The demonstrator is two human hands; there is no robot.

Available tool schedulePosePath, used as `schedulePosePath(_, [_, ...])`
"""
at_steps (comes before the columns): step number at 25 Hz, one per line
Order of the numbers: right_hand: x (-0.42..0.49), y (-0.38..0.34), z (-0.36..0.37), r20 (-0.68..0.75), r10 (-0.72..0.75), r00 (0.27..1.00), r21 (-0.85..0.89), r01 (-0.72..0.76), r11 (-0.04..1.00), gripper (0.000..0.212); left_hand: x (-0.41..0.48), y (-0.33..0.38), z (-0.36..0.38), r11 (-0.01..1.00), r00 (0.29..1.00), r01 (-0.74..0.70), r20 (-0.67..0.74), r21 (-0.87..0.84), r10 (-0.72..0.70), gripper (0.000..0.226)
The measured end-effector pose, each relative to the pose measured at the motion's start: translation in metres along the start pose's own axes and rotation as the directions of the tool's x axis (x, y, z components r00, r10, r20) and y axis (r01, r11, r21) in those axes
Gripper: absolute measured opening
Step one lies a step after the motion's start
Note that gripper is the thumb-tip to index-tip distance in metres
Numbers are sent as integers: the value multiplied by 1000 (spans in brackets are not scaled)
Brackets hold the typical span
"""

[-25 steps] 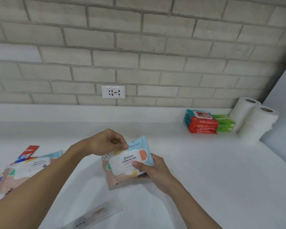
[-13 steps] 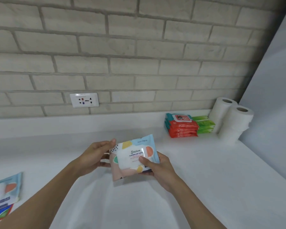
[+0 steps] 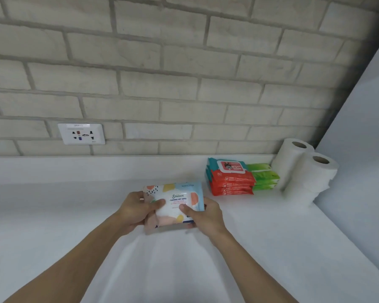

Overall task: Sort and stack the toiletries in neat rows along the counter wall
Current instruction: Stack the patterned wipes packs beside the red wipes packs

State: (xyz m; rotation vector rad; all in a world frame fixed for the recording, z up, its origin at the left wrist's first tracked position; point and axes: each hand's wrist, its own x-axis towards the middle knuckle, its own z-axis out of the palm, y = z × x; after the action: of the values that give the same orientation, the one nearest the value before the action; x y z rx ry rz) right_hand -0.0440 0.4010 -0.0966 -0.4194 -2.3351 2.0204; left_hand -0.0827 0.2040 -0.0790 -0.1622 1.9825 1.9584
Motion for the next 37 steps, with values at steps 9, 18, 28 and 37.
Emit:
schedulePosePath(9, [63, -4, -1, -9, -97, 995, -186, 93, 978, 45, 63, 0, 9, 996, 981, 50, -193, 72, -35, 46])
schedulePosePath(18, [93, 15, 5, 29, -138, 990, -646, 124, 753, 30, 96, -15, 29, 941, 953, 50, -298, 336, 56, 83])
schedulePosePath(28, [83, 15, 18, 189, -258, 948, -848, 290, 444, 38, 84, -44, 31, 283, 942, -129, 28, 950, 334, 65])
schedulePosePath(37, [98, 41, 16, 187, -301, 935, -857, 305, 416, 45, 91, -48, 35, 151, 957, -164, 120, 975, 265, 73])
